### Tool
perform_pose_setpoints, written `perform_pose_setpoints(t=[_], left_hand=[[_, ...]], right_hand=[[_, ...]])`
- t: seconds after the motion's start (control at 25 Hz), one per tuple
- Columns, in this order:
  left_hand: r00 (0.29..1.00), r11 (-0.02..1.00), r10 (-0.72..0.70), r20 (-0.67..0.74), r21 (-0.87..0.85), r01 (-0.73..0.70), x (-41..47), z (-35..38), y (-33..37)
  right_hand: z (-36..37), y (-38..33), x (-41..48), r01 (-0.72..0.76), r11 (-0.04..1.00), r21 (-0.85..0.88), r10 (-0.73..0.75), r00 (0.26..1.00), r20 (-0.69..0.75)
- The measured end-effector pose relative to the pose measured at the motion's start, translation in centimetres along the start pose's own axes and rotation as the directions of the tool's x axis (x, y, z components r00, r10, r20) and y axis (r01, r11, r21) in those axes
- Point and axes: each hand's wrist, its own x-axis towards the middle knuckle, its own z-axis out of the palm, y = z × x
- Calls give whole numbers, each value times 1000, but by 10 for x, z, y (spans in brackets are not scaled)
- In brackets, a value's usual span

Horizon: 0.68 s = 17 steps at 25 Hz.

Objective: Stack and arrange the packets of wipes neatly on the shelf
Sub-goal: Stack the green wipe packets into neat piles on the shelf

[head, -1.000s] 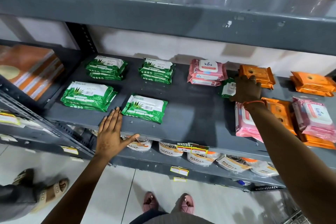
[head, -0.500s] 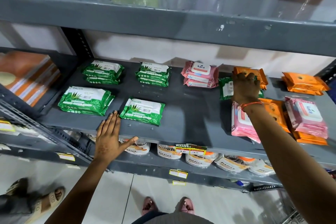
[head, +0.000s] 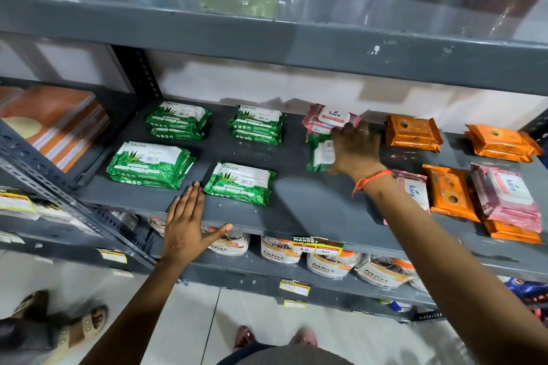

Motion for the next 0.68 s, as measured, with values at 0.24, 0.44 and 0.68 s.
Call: perform_pose_setpoints(t=[0.24, 0.44, 0.68], left_hand=[[1000, 1000, -16, 16, -5, 16, -2, -4, 0], [999, 1000, -20, 32, 2, 20, -1, -4, -1], [998, 999, -40, 38, 13, 40, 1, 1, -4]], right_hand=[[20, -82, -12, 443, 889, -111, -448, 894, -20], [32, -133, 2, 740, 658, -143, -746, 666, 13], [33, -120, 14, 568, 699, 434, -555, 814, -171]])
